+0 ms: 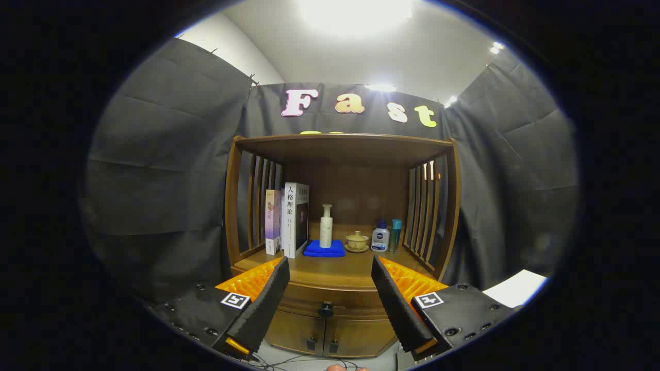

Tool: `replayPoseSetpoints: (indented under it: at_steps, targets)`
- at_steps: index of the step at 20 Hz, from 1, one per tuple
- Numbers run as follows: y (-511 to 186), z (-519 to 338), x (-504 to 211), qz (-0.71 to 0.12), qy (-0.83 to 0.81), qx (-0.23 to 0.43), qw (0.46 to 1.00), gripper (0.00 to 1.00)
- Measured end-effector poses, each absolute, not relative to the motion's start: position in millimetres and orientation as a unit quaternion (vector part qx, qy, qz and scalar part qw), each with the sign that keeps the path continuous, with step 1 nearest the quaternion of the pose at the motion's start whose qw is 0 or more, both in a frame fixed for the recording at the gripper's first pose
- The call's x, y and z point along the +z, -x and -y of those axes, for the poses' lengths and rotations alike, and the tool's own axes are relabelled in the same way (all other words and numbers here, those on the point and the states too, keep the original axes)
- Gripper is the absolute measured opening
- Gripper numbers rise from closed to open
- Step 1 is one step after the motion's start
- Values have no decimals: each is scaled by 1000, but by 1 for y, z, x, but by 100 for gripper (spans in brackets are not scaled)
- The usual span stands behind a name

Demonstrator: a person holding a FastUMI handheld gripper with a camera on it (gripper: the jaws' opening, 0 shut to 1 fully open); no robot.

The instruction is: Pull open the drawer, take out the items inside it, and place them on the countertop above the cabinet.

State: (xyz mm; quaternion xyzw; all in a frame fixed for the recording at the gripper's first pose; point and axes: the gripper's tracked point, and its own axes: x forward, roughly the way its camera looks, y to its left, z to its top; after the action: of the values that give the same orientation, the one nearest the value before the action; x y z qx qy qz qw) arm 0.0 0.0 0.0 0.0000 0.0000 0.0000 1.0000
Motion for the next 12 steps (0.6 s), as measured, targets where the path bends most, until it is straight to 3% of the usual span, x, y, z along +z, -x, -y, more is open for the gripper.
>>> replayPoseSetpoints:
  at_steps: [12]
  targets:
    - [-20,-26,-10,-3,17,20,1000,98]
